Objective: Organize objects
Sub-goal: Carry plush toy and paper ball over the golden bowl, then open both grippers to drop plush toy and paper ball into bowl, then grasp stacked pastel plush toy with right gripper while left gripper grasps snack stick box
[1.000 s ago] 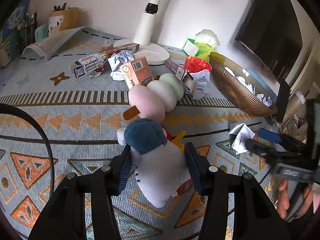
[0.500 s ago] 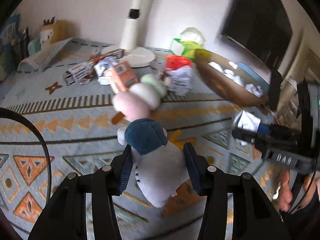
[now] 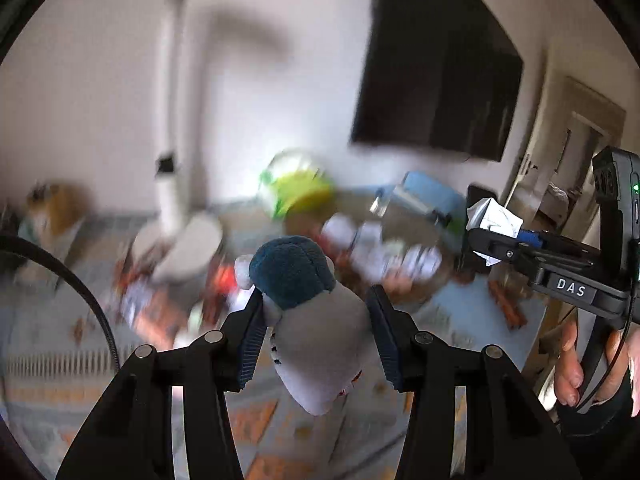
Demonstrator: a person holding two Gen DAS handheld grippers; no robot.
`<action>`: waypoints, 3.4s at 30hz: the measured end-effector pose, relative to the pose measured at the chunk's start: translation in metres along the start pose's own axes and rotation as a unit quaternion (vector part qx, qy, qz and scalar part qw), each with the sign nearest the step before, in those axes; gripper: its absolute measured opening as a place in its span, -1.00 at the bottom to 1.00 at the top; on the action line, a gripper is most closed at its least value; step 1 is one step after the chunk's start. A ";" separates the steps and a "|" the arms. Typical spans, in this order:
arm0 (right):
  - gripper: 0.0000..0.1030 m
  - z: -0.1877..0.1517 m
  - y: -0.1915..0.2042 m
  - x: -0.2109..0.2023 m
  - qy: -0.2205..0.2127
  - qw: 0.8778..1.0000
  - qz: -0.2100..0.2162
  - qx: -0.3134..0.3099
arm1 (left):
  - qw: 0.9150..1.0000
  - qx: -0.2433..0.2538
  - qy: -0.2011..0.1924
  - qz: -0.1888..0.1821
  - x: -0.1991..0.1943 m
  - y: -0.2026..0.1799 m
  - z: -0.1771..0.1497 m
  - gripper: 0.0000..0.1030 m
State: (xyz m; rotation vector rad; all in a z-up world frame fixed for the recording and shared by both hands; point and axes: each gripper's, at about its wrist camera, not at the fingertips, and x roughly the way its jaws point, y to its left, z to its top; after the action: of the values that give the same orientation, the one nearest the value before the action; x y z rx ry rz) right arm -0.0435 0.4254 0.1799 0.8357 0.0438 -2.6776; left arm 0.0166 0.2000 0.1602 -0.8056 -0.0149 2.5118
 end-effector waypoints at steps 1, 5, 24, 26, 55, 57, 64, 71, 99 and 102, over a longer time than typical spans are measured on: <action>-0.14 0.012 -0.009 -0.002 -0.012 1.000 -0.012 0.007 | 1.000 0.000 -0.004 -0.010 0.009 -0.004 0.014 -0.10; -0.13 0.043 -0.041 0.006 -0.036 0.997 -0.040 0.054 | 0.998 -0.032 0.003 -0.052 0.055 -0.004 0.048 -0.10; 0.50 0.050 -0.104 0.091 0.033 0.987 -0.035 0.152 | 0.988 -0.125 0.054 -0.071 0.156 0.013 0.045 0.57; 0.50 0.045 -0.107 0.091 0.038 0.986 -0.028 0.162 | 0.989 -0.119 0.047 -0.071 0.144 0.014 0.043 0.57; 0.50 -0.012 0.123 0.107 0.112 0.983 0.143 0.040 | 0.985 -0.123 -0.013 0.119 -0.066 0.231 -0.029 0.69; 0.50 -0.030 0.129 0.126 0.140 0.975 0.159 0.066 | 0.989 -0.105 0.020 0.105 -0.035 0.240 -0.035 0.69; 0.50 -0.059 0.145 0.176 0.196 0.957 0.157 0.143 | 0.990 -0.088 0.085 0.072 0.056 0.259 -0.046 0.67; 0.50 -0.065 0.163 0.206 0.217 0.946 0.157 0.182 | 0.988 -0.127 0.078 0.028 0.071 0.272 -0.062 0.32; 0.11 -0.114 0.164 0.085 0.219 0.959 0.176 -0.035 | 0.983 -0.142 0.098 0.055 -0.052 0.152 -0.173 -0.77; 0.13 -0.127 0.155 0.069 0.223 0.957 0.173 -0.064 | 0.984 -0.137 0.105 0.048 -0.064 0.132 -0.189 -0.77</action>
State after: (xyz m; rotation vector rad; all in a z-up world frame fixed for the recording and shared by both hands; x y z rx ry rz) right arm 0.0236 0.2741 0.0470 1.2580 0.1597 -2.0978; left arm 0.1047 0.0292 0.0180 -1.2062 -0.2601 2.5342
